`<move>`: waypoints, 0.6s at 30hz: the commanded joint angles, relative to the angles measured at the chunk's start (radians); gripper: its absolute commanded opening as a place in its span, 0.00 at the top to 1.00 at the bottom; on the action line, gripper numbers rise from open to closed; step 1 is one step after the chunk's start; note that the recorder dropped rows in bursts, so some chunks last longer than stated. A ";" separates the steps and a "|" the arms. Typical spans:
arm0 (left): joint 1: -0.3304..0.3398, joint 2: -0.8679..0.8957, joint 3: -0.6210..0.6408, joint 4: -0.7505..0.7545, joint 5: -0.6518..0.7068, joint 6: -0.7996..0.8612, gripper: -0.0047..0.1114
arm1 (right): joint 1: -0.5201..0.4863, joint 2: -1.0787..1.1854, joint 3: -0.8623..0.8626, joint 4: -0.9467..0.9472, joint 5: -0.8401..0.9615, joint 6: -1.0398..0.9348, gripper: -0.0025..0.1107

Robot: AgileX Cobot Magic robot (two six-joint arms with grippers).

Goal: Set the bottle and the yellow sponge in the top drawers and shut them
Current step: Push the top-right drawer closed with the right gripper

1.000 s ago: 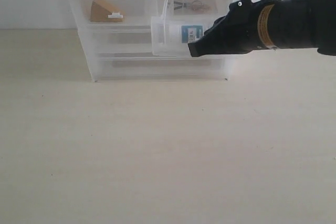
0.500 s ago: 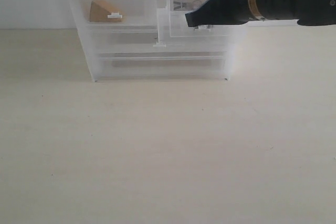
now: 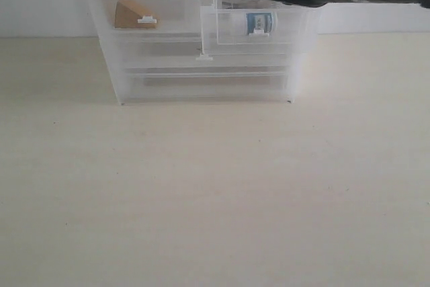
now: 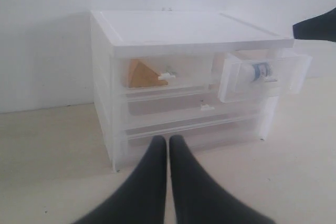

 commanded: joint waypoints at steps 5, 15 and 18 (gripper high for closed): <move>-0.006 0.001 0.006 -0.003 -0.001 0.005 0.93 | -0.002 0.018 0.131 -0.005 -0.068 -0.027 0.97; -0.006 0.001 0.006 -0.003 -0.001 0.005 0.93 | -0.002 0.230 -0.051 0.001 0.027 -0.085 0.97; -0.006 0.001 0.006 -0.001 -0.001 0.005 0.93 | -0.002 0.246 -0.111 0.001 0.080 -0.104 0.97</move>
